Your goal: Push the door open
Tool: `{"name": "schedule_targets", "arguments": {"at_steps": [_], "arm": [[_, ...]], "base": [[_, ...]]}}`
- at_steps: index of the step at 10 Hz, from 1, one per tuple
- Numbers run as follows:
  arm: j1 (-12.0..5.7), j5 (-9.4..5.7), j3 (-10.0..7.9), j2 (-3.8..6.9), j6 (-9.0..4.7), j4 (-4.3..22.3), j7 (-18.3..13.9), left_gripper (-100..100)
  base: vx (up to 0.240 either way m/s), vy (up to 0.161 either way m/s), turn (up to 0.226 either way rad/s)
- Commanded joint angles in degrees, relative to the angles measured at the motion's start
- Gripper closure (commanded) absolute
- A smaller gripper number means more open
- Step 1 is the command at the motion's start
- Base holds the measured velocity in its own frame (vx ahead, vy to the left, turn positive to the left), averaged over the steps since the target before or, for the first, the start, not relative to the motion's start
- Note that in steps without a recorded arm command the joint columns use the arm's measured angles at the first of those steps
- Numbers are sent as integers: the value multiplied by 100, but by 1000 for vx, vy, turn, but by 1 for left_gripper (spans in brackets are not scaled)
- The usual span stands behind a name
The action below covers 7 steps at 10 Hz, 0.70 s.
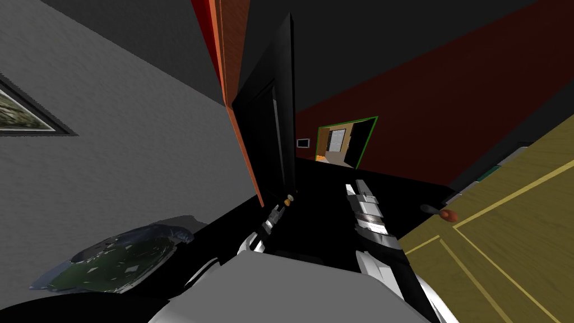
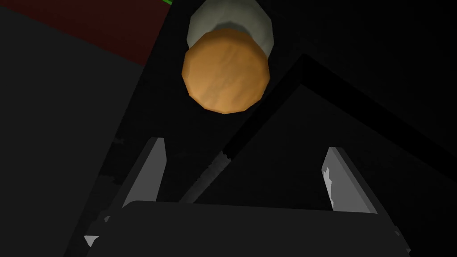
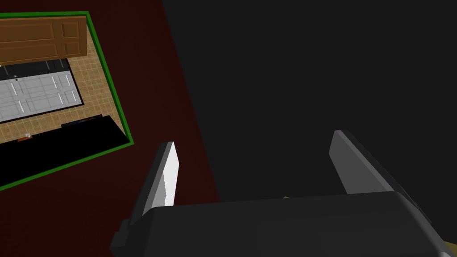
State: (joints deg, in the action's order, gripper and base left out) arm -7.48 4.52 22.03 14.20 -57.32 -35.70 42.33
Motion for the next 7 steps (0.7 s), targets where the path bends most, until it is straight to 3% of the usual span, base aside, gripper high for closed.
{"name": "schedule_targets", "arguments": {"at_steps": [1,2,3,4,6,7], "arm": [[79,92,-2,147,-18,-114,286,-100],[79,92,-2,147,-18,-114,384,-100],[94,149,-7,225,-63,-105,582,-100],[94,149,-7,225,-63,-105,615,-100],[123,257,-16,372,-147,-87,990,-100],[123,257,-16,372,-147,-87,1058,-100]], "base": [[-48,-43,66],[-37,-31,27],[-43,-31,37],[-31,-27,25],[-37,-35,55],[-39,-34,19]]}}
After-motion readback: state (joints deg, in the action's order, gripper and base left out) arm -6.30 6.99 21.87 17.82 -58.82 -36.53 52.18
